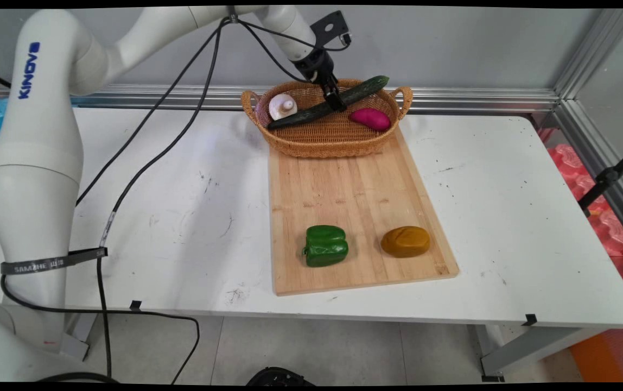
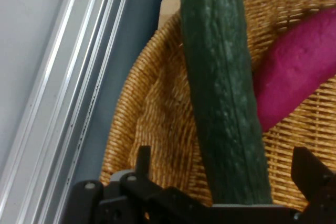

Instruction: Pick up the cucumber from the vegetable basket, then place the picked object on the cutting board

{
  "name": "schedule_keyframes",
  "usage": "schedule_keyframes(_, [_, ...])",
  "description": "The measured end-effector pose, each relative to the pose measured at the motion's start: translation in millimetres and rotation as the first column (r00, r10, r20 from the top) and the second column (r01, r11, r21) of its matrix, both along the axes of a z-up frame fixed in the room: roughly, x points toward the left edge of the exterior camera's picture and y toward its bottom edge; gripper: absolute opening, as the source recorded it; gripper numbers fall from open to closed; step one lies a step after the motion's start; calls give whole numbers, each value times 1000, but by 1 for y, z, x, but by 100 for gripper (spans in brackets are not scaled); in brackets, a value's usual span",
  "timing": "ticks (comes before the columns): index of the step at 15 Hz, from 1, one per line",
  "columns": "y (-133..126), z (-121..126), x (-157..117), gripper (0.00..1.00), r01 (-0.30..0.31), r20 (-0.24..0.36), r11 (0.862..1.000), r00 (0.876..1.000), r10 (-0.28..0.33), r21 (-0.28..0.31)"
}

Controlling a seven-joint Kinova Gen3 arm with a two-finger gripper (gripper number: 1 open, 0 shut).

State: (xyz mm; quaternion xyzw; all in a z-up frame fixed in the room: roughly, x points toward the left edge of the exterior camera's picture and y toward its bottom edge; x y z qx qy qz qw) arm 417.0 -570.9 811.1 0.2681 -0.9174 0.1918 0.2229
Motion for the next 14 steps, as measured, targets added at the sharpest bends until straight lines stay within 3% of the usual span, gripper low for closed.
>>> schedule_keyframes(3, [-5, -7, 0, 100, 3, 1, 1000, 1000, -3, 4])
schedule_keyframes(4, [-7, -8, 0, 0, 5, 1, 1000, 1000, -5, 5])
schedule_keyframes(10, [-12, -13, 0, 0, 15, 2, 1000, 1000, -15, 15])
schedule_keyframes(14, [-9, -2, -1, 0, 12, -4, 1000, 1000, -12, 9])
